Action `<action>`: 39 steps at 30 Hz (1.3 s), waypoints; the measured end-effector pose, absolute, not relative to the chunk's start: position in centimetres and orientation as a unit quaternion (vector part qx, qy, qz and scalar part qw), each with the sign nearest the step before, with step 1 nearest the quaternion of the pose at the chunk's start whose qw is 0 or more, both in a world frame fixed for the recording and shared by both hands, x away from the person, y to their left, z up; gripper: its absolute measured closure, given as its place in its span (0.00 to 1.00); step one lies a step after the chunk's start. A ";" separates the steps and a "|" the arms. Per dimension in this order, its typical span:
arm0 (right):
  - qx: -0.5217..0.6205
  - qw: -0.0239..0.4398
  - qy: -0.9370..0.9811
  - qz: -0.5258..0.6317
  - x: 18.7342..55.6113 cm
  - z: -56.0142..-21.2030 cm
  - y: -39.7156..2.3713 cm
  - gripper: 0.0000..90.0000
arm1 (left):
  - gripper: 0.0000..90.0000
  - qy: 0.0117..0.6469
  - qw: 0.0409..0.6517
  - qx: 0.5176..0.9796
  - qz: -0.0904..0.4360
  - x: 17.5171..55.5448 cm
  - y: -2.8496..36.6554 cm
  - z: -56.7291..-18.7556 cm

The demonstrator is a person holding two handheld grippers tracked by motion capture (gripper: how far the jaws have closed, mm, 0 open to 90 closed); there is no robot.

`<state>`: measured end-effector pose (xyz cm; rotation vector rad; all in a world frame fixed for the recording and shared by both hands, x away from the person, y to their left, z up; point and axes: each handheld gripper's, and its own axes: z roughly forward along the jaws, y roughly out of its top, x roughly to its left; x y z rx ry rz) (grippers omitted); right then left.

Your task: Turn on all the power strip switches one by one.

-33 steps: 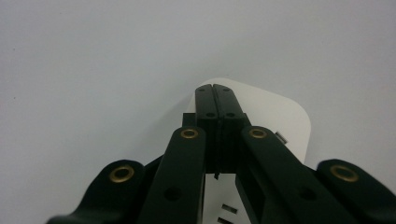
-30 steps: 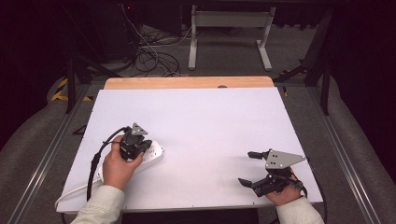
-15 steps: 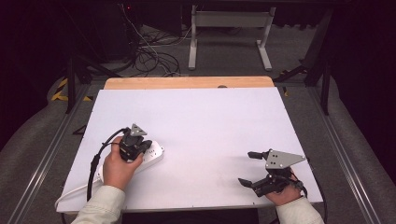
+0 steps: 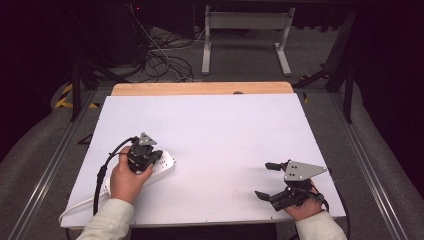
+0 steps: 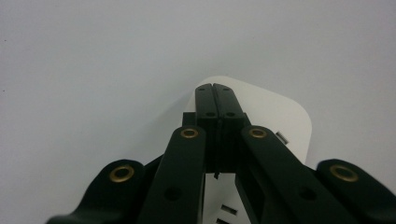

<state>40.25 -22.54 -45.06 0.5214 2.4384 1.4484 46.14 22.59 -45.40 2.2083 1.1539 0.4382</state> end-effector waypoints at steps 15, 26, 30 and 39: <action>0.179 0.129 0.839 0.498 40.2 -45.1 -22.5 0.07 | 1.00 0.438 0.300 0.831 0.168 46.1 22.5 -45.5; 0.177 0.129 0.839 0.498 40.3 -45.1 -22.6 0.07 | 1.00 0.420 0.335 0.825 0.174 45.0 23.1 -43.2; 0.177 0.132 0.839 0.498 40.2 -45.0 -22.7 0.07 | 1.00 0.417 0.345 0.823 0.173 44.4 22.9 -42.4; 0.179 0.131 0.839 0.497 40.3 -45.0 -22.7 0.07 | 1.00 0.411 0.363 0.816 0.184 43.6 23.5 -41.1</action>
